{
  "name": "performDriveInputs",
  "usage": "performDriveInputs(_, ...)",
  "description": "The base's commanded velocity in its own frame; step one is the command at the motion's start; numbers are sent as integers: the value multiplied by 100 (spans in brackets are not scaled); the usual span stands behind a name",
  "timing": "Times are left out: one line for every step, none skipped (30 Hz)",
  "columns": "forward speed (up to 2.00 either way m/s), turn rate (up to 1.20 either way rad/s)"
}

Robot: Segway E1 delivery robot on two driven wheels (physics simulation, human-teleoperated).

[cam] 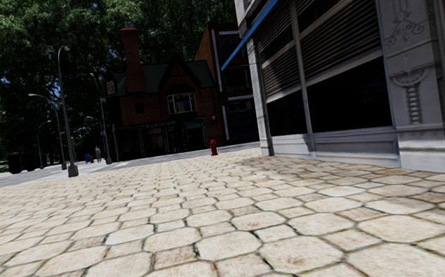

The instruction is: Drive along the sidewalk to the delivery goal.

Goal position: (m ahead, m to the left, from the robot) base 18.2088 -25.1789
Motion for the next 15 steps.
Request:
performDriveInputs(200, 0)
performDriveInputs(200, 0)
performDriveInputs(200, 0)
performDriveInputs(200, 0)
performDriveInputs(200, 0)
performDriveInputs(200, 0)
performDriveInputs(200, 0)
performDriveInputs(200, 0)
performDriveInputs(200, 0)
performDriveInputs(200, 0)
performDriveInputs(200, 0)
performDriveInputs(200, 0)
performDriveInputs(200, 0)
performDriveInputs(200, 0)
performDriveInputs(200, 0)
